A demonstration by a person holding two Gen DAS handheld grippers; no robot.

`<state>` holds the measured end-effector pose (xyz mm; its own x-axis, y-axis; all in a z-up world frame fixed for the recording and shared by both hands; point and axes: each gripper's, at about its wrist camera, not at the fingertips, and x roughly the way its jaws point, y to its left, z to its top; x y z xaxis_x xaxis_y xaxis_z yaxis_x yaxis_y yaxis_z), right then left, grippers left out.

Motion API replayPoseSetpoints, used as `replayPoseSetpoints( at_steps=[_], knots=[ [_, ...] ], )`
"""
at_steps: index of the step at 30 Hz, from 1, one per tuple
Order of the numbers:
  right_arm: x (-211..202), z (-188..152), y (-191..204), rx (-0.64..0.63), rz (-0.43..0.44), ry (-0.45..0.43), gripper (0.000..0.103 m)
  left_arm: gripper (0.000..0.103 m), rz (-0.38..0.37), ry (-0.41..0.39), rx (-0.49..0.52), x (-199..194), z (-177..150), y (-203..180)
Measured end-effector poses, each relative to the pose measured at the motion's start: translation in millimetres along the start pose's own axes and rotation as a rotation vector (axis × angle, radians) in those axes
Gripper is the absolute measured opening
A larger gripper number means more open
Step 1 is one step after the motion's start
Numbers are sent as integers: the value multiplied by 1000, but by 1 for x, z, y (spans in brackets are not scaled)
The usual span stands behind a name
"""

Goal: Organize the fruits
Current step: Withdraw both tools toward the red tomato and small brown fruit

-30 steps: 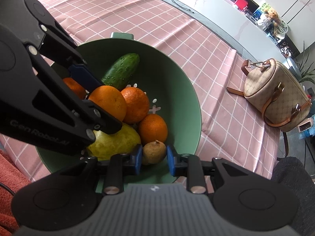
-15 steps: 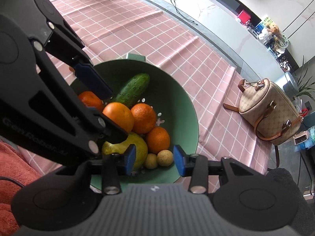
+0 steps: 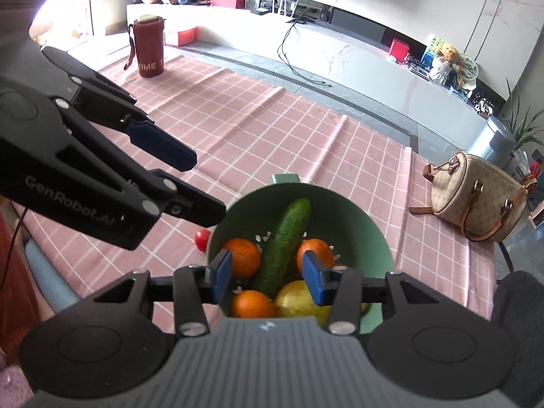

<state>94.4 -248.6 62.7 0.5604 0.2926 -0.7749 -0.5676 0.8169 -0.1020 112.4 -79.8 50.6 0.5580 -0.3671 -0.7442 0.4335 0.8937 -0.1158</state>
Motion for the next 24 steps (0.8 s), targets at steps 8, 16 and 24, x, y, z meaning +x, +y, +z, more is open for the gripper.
replayPoseSetpoints(
  at_steps=[8, 16, 24],
  knots=[
    [12, -22, 37, 283, 85, -74, 43, 63, 67, 1, 58, -15, -32, 28],
    [34, -39, 72, 461, 67, -96, 42, 63, 106, 12, 62, -2, -63, 45],
    [57, -42, 87, 486, -35, -96, 38, 54, 57, 10, -13, 19, -76, 64]
  ],
)
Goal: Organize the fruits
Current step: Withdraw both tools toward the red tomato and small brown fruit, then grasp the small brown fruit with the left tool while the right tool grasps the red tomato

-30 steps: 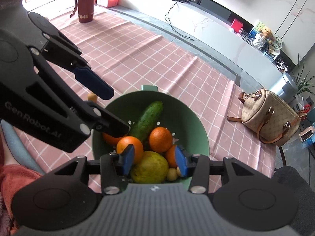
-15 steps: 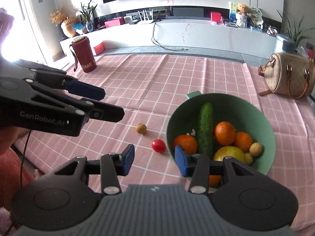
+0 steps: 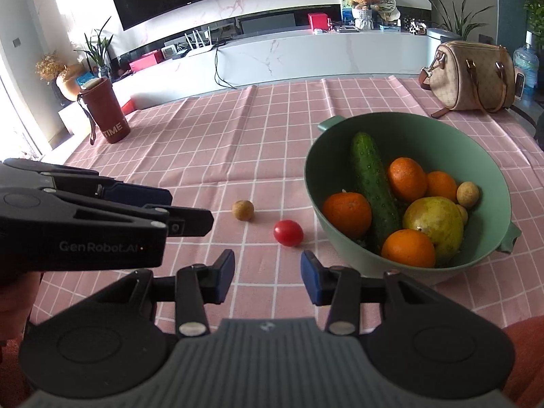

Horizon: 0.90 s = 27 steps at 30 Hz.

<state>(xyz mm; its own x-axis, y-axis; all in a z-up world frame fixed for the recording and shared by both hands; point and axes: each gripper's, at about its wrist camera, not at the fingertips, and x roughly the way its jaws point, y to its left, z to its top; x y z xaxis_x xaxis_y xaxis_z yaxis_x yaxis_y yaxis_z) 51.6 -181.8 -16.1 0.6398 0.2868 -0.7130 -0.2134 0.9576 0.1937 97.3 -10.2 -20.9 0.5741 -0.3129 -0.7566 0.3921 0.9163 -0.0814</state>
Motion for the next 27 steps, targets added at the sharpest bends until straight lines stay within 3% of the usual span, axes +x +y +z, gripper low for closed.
replayPoseSetpoints(
  at_steps=[7, 19, 27],
  knots=[
    [21, 2, -6, 49, -39, 36, 27, 45, 1, 18, -53, 29, -2, 17],
    [48, 4, -10, 132, -61, 50, 27, 45, 3, 44, -93, 73, 0, 29],
    [61, 5, -12, 157, -66, 70, 28, 39, 0, 61, -83, 84, 1, 30]
  ],
)
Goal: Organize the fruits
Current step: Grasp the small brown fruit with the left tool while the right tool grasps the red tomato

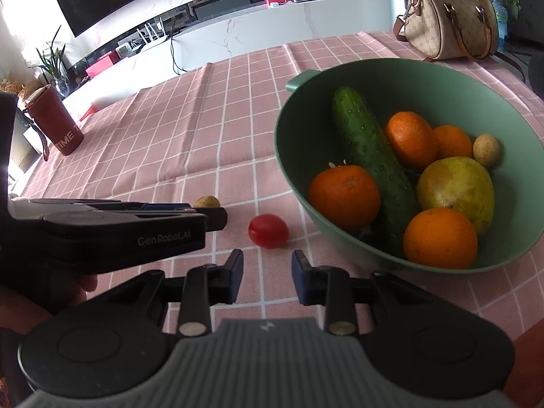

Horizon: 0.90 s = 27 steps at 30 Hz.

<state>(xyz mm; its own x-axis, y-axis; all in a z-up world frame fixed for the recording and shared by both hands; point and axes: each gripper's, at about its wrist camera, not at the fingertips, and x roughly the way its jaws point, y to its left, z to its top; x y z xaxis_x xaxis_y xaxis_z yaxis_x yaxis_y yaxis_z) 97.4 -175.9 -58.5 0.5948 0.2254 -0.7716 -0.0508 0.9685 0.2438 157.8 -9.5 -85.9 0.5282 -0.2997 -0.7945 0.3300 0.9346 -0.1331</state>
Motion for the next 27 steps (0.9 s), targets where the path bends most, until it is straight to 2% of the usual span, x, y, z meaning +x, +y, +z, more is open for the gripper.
replayPoseSetpoints(
  at_steps=[6, 13, 21, 25, 27],
  knots=[
    [2, -2, 4, -4, -11, -6, 28, 28, -8, -1, 6, 3, 1, 1],
    [1, -5, 8, 9, -38, -38, 28, 27, -15, -9, -8, -7, 2, 2],
    [5, -10, 17, 42, -121, -110, 28, 27, 10, -1, -118, -26, -8, 21],
    [9, -12, 20, 49, -140, -129, 35, 27, 28, 3, -160, -29, -12, 31],
    [10, -12, 21, 50, -140, -132, 35, 27, 38, 3, -176, -28, -11, 34]
  ],
)
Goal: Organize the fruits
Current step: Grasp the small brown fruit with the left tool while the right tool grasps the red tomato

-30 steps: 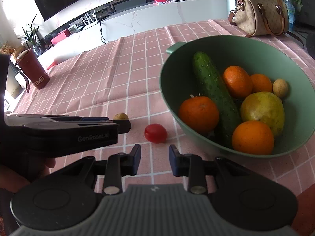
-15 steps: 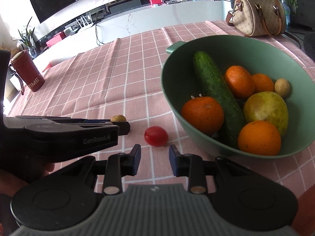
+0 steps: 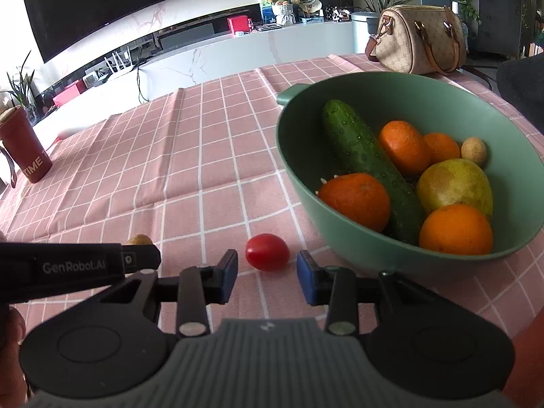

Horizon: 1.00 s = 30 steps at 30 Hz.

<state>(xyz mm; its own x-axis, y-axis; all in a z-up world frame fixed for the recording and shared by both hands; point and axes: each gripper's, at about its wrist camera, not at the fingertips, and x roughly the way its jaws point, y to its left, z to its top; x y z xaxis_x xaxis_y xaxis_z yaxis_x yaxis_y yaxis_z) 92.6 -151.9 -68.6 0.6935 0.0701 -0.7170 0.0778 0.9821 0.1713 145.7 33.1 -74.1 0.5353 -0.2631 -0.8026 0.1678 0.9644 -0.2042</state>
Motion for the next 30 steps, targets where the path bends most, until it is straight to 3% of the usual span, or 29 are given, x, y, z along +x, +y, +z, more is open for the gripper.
replayPoseSetpoints(
  at_steps=[12, 19, 30],
  knots=[
    [11, -3, 12, -35, -40, -15, 34, 27, -12, -9, -43, -2, 2, 10],
    [11, -5, 17, -68, -47, -19, 26, 27, -3, -8, -54, -3, 1, 16],
    [2, -6, 30, -147, 55, 0, 26, 27, 14, -11, -66, -10, -3, 20]
  ],
)
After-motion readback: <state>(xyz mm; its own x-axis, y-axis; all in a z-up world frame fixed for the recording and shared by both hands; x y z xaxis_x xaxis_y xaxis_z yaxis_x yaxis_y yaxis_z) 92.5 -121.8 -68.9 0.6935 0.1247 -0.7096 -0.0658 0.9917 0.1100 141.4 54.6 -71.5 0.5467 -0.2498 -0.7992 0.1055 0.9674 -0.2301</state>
